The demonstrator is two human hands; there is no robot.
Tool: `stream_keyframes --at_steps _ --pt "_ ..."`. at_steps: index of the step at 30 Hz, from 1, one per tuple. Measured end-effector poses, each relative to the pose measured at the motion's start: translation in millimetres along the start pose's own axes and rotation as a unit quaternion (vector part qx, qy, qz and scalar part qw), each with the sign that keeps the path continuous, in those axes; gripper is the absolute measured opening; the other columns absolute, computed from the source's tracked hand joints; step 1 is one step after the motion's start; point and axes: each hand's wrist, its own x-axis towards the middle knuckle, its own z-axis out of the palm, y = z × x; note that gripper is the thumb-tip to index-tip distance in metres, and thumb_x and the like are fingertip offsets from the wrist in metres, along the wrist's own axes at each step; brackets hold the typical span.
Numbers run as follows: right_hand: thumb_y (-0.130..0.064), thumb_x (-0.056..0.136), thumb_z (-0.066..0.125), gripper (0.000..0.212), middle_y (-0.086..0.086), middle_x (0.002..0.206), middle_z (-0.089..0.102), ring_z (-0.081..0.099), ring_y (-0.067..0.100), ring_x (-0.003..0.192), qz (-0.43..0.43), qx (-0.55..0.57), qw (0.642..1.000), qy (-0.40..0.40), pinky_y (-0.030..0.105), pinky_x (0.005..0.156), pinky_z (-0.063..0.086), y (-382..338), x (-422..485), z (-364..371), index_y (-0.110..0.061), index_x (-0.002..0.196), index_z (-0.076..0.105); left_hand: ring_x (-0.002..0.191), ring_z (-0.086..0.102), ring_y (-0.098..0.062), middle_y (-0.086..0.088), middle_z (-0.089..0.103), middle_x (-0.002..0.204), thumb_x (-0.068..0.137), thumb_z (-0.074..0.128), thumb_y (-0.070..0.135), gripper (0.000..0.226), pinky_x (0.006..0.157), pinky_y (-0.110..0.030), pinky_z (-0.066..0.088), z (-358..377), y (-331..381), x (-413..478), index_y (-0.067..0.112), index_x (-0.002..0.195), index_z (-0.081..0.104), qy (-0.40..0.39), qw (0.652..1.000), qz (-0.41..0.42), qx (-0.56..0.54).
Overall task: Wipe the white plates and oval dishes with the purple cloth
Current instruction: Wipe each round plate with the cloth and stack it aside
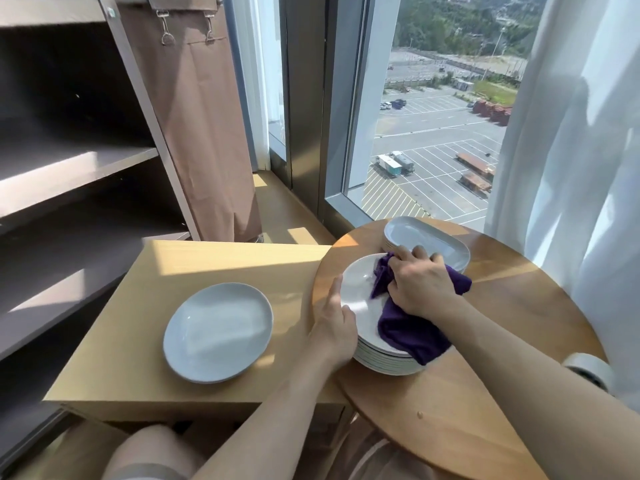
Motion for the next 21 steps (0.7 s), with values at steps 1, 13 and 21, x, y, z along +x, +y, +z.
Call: stream_keyframes --at_steps 1,13,21 --pt "-0.027 0.087 0.057 0.024 0.004 0.122 0.062 0.055 0.033 0.106 -0.001 -0.028 0.999 -0.020 0.043 0.082 0.041 6.5 -3.9 -3.7 -0.011 0.101 0.068 0.101 0.043 -0.017 -0.001 0.032 0.161 0.109 0.025 0.037 0.057 0.079 -0.024 0.028 1.0 0.5 -0.9 0.049 0.159 0.002 0.004 1.000 0.000 0.004" --pt "-0.038 0.086 0.049 0.018 -0.013 0.103 0.052 0.047 0.017 0.104 -0.012 0.126 0.977 -0.173 0.036 0.090 0.034 5.8 -57.8 -29.6 -0.033 0.070 0.043 0.134 0.046 -0.027 -0.001 0.027 0.164 0.108 0.024 0.040 0.055 0.093 -0.028 0.033 12.4 -13.1 6.9 0.050 0.159 0.005 0.025 0.999 0.027 -0.036" --pt "-0.026 0.088 0.051 0.023 -0.011 0.118 0.055 0.045 0.016 0.111 -0.049 0.274 0.943 -0.180 0.039 0.096 0.040 -39.9 -41.5 -28.0 -0.022 0.103 0.068 0.149 0.028 -0.026 0.008 0.004 0.171 0.113 0.021 0.026 0.044 0.098 -0.032 0.032 -1.3 -13.4 9.8 0.018 0.155 0.030 -0.030 0.997 0.073 0.028"
